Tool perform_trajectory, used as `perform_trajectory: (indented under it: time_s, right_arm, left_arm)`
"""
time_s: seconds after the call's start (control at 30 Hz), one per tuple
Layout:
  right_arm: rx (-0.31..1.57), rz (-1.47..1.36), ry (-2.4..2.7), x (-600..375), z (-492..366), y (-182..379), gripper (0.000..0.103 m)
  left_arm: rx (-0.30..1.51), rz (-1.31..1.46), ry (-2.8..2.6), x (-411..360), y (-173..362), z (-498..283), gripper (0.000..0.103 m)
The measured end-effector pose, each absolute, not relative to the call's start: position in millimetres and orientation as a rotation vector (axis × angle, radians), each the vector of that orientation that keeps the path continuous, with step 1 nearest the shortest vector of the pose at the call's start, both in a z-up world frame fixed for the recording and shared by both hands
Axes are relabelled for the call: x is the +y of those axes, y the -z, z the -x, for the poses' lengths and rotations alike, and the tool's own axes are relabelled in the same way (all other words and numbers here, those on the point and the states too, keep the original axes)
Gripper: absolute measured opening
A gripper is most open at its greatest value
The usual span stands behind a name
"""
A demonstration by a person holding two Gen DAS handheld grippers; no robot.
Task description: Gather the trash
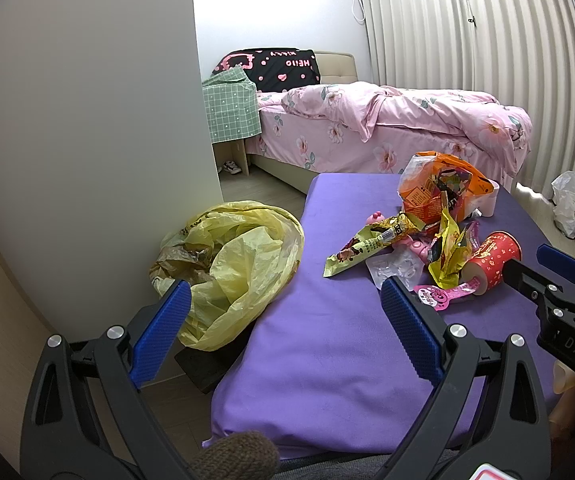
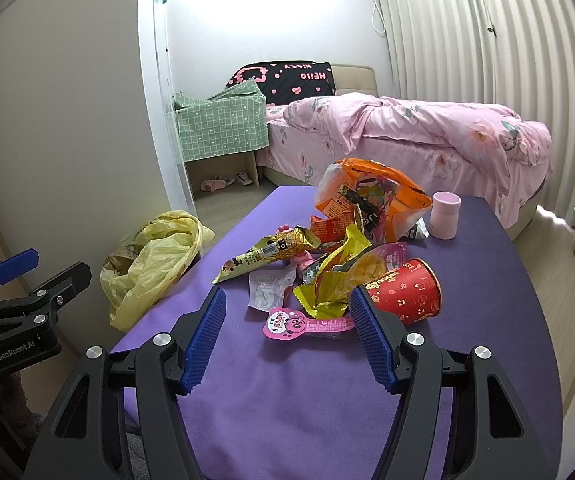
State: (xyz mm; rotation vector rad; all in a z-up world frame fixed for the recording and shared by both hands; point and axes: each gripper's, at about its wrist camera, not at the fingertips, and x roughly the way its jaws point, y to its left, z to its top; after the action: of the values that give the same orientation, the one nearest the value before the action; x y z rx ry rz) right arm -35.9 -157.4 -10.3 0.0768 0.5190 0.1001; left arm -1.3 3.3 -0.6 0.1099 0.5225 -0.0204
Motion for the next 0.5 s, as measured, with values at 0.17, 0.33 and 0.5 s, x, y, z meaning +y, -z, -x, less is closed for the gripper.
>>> perform_trajectory:
  time_s: [0.17,0.33,0.5]
  right_arm:
    - [0.518,-0.077,-0.101,-157.7,35.7,10.5,0.061]
    - [0.518,-0.077,-0.100,-157.8,36.0,10.3,0.061]
    - [0.519,-0.077,-0.100,-157.9,36.3,10.2,0.061]
  left_arm:
    - [0.523,-0.110,0.020,2.8,0.6,0.9,0.091]
    - [0.523,-0.109,0.020,3.0,0.6,1.0,0.091]
    - [0.524,-0.110,0.021,4.0,0.8,1.4,0.091]
